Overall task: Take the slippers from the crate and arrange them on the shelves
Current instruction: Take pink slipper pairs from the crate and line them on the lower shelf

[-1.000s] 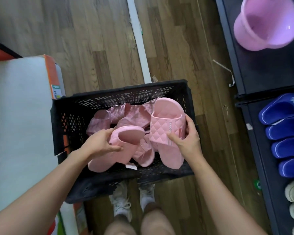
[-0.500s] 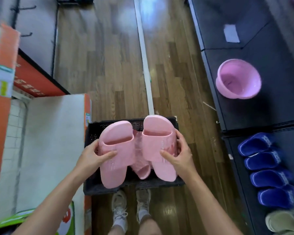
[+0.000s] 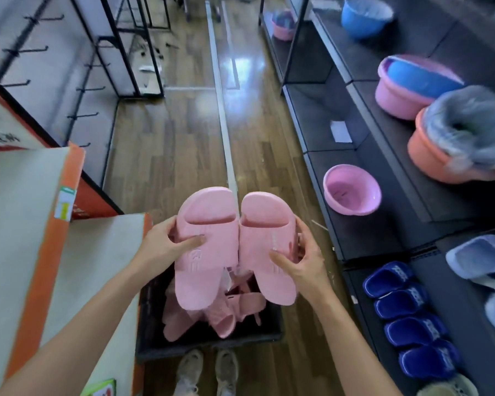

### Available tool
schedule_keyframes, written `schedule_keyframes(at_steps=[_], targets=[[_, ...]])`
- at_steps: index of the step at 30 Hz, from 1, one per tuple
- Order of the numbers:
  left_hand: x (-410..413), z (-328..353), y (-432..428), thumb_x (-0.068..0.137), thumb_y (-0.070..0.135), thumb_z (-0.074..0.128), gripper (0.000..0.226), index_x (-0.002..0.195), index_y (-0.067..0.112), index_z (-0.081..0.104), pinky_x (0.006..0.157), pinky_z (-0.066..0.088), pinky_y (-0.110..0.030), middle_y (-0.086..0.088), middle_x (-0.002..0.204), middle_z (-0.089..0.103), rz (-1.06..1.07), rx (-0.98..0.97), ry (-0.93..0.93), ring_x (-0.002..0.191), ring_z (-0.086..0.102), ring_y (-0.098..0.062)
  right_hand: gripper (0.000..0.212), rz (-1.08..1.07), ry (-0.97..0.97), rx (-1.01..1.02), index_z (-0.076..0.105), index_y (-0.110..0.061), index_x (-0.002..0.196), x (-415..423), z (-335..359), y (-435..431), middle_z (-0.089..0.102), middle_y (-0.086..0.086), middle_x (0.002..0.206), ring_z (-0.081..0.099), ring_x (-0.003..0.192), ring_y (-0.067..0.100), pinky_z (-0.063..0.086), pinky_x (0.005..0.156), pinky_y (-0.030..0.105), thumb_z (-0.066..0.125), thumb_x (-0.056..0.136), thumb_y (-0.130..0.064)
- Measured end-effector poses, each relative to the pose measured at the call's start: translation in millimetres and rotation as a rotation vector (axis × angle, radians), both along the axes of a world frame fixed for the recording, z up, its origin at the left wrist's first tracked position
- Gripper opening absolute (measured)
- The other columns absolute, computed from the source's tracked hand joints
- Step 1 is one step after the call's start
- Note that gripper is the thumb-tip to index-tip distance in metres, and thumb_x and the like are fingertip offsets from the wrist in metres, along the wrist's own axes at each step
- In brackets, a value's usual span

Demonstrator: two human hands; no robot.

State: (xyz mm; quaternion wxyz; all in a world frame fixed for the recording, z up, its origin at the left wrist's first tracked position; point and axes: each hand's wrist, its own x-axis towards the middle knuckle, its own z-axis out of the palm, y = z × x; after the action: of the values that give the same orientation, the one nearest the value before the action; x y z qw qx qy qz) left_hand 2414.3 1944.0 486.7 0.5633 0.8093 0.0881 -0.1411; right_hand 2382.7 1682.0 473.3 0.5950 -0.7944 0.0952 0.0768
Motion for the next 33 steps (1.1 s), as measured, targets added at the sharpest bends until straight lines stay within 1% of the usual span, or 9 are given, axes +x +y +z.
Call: schedule_keyframes(at_steps=[2,6,9,11,16,22,27,30,33], targets=[[2.1,17.8,-6.2,0.055,0.050,0.074,0.046,0.096,0.030,0.064,0.066,0.048,-0.019,0.021,0.087,0.070,-0.030,-0.019,-0.015,0.077,0.065,0.002,0.082,-0.035,-0.020,-0.012,0.035,-0.041,0.135,-5.5,16.8,-7.9,0.053,-0.016,0.122,0.052,0.112,0.009,0.050,0.093,0.045,0.076,0.064,-0.037],[8.9,41.0,-16.8,0.070,0.036,0.079,0.028,0.092,0.025,0.066,0.053,0.043,-0.011,0.018,0.074,0.070,-0.093,-0.057,-0.062,0.061,0.059,0.005,0.087,-0.104,-0.055,-0.023,0.035,-0.042,0.136,-17.3,46.7,-20.8,0.053,-0.012,0.127,0.052,0.116,0.011,0.049,0.095,0.046,0.075,0.059,-0.046],[13.7,55.7,-26.0,0.054,0.054,0.073,0.048,0.092,0.025,0.066,0.058,0.045,-0.007,0.016,0.082,0.071,-0.143,-0.082,-0.106,0.066,0.060,0.007,0.088,-0.167,-0.094,-0.035,0.035,-0.039,0.137,-28.2,68.4,-28.4,0.055,-0.007,0.126,0.054,0.113,0.013,0.049,0.094,0.044,0.073,0.058,-0.048],[15.9,63.4,-32.3,0.045,0.062,0.066,0.061,0.092,0.022,0.068,0.060,0.045,-0.008,0.008,0.085,0.073,-0.202,-0.098,-0.112,0.067,0.060,0.005,0.086,-0.226,-0.133,-0.038,0.037,-0.041,0.136,-39.0,82.6,-31.3,0.056,-0.008,0.122,0.055,0.110,0.010,0.051,0.092,0.039,0.073,0.058,-0.048],[18.7,79.6,-48.9,0.046,0.063,0.065,0.064,0.094,0.020,0.069,0.059,0.047,-0.008,0.004,0.089,0.073,-0.376,-0.140,-0.106,0.072,0.064,0.001,0.075,-0.392,-0.216,-0.042,0.038,-0.053,0.121,-72.9,115.0,-29.7,0.058,-0.021,0.107,0.056,0.095,-0.007,0.050,0.071,0.014,0.070,0.054,-0.050],[20.8,103.5,-87.0,0.044,0.065,0.064,0.063,0.092,0.023,0.068,0.056,0.048,-0.012,0.010,0.080,0.073,-0.562,-0.158,-0.124,0.068,0.066,-0.002,0.093,-0.625,-0.269,-0.050,0.036,-0.037,0.135,-125.7,130.5,-33.7,0.057,-0.010,0.120,0.058,0.105,0.005,0.055,0.081,0.028,0.070,0.050,-0.057],[5.9,118.4,-139.1,0.042,0.065,0.062,0.064,0.084,0.017,0.067,0.049,0.043,-0.014,0.011,0.066,0.070,-0.707,-0.171,-0.156,0.056,0.059,0.000,0.095,-0.784,-0.285,-0.077,0.035,-0.038,0.137,-174.4,134.7,-49.4,0.056,-0.009,0.124,0.057,0.108,0.005,0.054,0.084,0.027,0.072,0.052,-0.059],[-17.2,126.8,-177.3,0.044,0.063,0.064,0.061,0.085,0.018,0.065,0.045,0.041,-0.011,0.016,0.062,0.068,-0.811,-0.176,-0.179,0.051,0.058,0.004,0.096,-0.880,-0.306,-0.097,0.036,-0.033,0.138,-209.3,138.2,-63.6,0.058,-0.002,0.124,0.057,0.108,0.013,0.053,0.080,0.023,0.073,0.052,-0.058],[-50.0,136.2,-215.0,0.056,0.066,0.069,0.055,0.090,0.023,0.061,0.047,0.044,-0.013,0.012,0.068,0.070,-0.902,-0.183,-0.184,0.061,0.064,-0.002,0.094,-0.973,-0.311,-0.119,0.036,-0.033,0.137,-249.3,140.3,-82.8,0.057,0.000,0.125,0.056,0.111,0.019,0.053,0.081,0.026,0.072,0.053,-0.057]])
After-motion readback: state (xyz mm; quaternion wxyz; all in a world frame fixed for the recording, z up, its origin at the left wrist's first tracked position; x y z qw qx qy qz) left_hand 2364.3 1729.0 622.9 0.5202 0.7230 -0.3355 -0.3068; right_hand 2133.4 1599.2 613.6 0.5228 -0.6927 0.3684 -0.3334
